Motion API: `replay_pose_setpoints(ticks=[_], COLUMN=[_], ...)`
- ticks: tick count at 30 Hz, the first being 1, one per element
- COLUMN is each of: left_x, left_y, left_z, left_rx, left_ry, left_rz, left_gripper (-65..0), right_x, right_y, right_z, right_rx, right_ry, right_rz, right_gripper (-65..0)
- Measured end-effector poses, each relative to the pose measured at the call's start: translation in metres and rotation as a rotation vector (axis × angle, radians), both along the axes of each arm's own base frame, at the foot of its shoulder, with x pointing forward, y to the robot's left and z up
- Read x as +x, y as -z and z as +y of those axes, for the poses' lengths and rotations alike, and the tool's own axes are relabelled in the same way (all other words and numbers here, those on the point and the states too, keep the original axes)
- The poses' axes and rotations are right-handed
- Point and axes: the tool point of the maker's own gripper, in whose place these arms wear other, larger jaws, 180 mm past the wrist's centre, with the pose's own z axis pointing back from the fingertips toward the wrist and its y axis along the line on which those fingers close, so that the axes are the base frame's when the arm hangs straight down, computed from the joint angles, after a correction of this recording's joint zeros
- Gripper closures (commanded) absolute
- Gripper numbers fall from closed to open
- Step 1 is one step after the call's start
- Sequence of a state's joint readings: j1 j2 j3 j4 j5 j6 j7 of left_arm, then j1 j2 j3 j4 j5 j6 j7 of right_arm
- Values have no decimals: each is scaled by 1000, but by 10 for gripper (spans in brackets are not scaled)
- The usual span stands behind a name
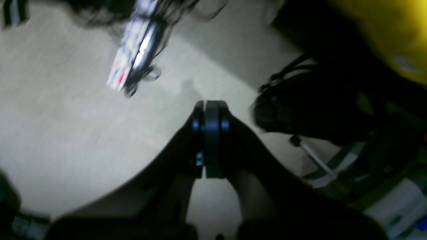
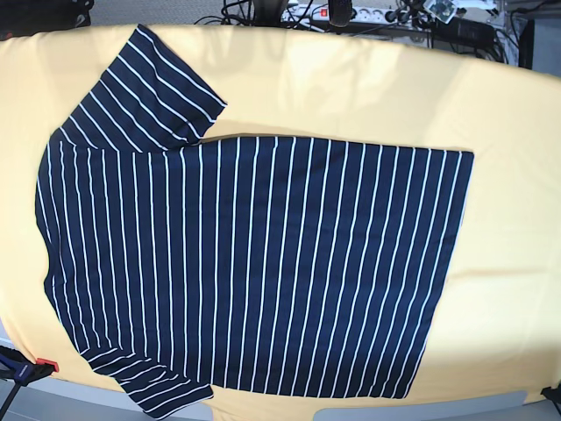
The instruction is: Fold the T-shirt properly
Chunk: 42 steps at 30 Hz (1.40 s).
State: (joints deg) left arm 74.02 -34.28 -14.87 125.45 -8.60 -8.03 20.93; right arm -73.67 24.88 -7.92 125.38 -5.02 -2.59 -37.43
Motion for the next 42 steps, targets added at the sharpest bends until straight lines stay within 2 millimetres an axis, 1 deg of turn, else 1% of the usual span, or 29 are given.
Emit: replay_pose_setpoints(ticks=[2, 4, 7, 9, 10, 13, 14, 16, 19, 21, 23, 25, 28, 29, 31, 32, 33, 34, 37, 40, 42], left_x=[10, 22, 40, 48, 49, 55, 61, 80, 104, 117, 132, 150, 170, 177, 187, 192, 196, 199, 205, 209, 214], left_y=[-7, -16, -33, -39, -40, -44, -46, -54, -63, -62, -62, -63, -64, -67, -72, -75, -75, -72, -52, -34, -27], left_z=[5, 9, 14, 21, 23, 30, 31, 34, 36, 42, 48, 57, 71, 74, 78, 79, 82, 86, 98, 102, 101], left_rx=[16, 31, 54, 74, 80, 103, 107, 119, 126, 129, 125, 137, 147, 135, 103, 91, 106, 138, 240, 306, 333], left_ry=[-1, 1, 4, 9, 22, 42, 54, 76, 149, 188, 242, 285, 367, 387, 444, 470, 498, 536, 620, 688, 723], left_rz=[-33, -78, -149, -177, -180, -195, -212, -274, -342, -372, -409, -443, -457, -473, -494, -508, -516, -513, -475, -459, -456], left_gripper=[0, 0, 0, 0, 0, 0, 0, 0, 0, 0, 0, 0, -3, -62, -212, -275, -321, -340, -343, -343, -343], right_x=[13, 31, 67, 85, 91, 96, 98, 103, 127, 140, 149, 157, 165, 166, 164, 164, 164, 164, 164, 164, 164], right_y=[-7, -17, -43, -58, -63, -68, -70, -71, -72, -74, -76, -79, -82, -83, -82, -82, -82, -82, -82, -82, -82], right_z=[-10, -21, -41, -52, -57, -71, -72, -69, -57, -50, -48, -48, -47, -46, -46, -46, -46, -46, -46, -46, -46], right_rx=[-25, -46, -92, -120, -130, -169, -170, -152, -82, -42, -29, -34, -28, -25, -23, -23, -23, -23, -23, -23, -22], right_ry=[18, 35, 51, 50, 41, 17, 2, -42, -74, -91, -85, -85, -85, -87, -85, -81, -81, -82, -81, -82, -81], right_rz=[-48, -119, -257, -329, -358, -369, -378, -382, -434, -464, -489, -513, -543, -546, -540, -540, -542, -542, -541, -541, -541], right_gripper=[0, 0, 0, 0, 0, 0, 0, 0, 0, 0, 0, 0, 0, 0, 0, 0, 0, 0, 0, 0, 0])
